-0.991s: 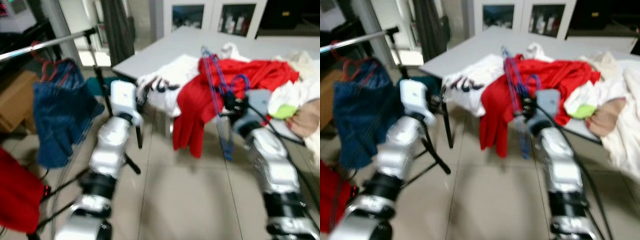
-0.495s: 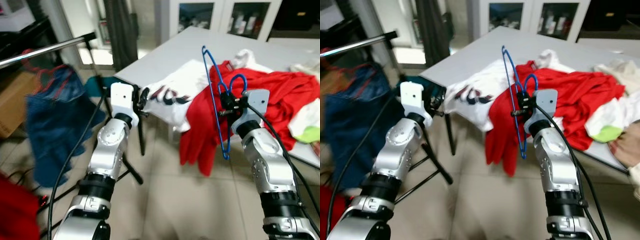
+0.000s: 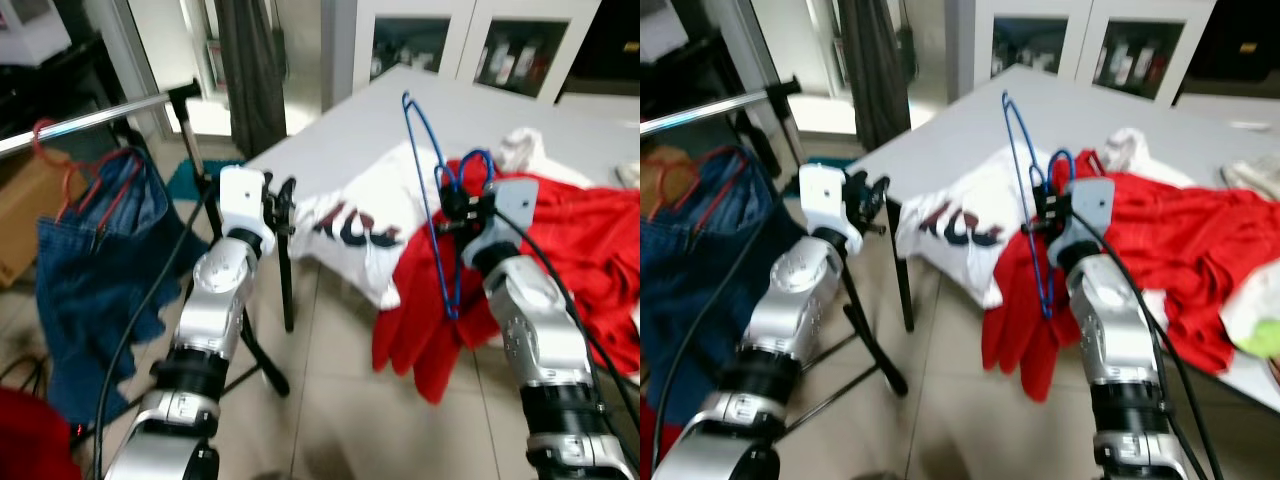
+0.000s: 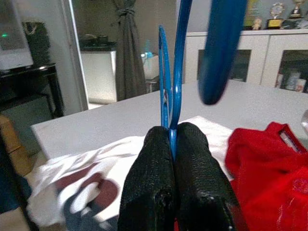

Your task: Hang hanger

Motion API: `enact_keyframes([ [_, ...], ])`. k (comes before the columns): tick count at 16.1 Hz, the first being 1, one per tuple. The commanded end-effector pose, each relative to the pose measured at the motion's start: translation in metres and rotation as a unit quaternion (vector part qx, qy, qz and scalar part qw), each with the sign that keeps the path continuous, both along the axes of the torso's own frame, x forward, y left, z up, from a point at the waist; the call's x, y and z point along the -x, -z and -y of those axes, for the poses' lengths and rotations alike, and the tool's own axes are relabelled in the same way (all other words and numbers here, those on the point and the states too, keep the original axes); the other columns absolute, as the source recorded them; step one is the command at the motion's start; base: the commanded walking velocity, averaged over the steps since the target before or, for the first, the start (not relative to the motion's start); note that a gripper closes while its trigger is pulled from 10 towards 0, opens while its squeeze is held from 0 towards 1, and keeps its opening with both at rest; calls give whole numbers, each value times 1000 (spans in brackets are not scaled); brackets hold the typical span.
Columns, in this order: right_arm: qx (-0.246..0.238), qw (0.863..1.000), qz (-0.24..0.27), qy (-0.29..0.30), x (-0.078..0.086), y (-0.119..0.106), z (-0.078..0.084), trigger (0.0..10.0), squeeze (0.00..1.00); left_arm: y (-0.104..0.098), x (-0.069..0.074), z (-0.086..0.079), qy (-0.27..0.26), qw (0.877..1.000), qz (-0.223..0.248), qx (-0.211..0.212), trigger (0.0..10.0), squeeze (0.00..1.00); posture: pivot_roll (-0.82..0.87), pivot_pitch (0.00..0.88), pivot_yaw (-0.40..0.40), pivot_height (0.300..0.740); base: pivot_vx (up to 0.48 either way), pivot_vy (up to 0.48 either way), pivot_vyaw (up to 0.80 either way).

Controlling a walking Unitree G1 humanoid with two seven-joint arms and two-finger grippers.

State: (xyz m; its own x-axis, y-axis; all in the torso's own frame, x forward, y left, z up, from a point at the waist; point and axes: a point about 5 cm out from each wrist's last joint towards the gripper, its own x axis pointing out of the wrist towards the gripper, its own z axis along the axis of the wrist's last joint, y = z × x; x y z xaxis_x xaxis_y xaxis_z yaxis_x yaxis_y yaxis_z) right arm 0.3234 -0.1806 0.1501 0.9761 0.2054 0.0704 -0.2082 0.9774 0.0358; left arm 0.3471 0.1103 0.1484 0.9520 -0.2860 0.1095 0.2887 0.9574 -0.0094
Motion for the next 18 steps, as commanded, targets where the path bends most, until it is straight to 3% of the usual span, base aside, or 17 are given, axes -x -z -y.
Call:
enact_keyframes([
  [1, 3, 1000, 9, 13, 0, -5, 9, 10000, 0, -4, -1, 9, 14, 1000, 4, -4, 10000, 0, 88, 0, 48, 740, 461, 0, 0],
  [7, 2, 1000, 9, 14, 0, -6, 9, 10000, 0, 0, 2, 16, 43, 999, -5, -10, 10000, 0, 86, 0, 48, 740, 76, 0, 0],
  [18, 2, 1000, 9, 14, 0, -6, 9, 10000, 0, 5, 1, 14, 56, 998, -17, -30, 10000, 0, 86, 0, 51, 740, 0, 0, 0],
])
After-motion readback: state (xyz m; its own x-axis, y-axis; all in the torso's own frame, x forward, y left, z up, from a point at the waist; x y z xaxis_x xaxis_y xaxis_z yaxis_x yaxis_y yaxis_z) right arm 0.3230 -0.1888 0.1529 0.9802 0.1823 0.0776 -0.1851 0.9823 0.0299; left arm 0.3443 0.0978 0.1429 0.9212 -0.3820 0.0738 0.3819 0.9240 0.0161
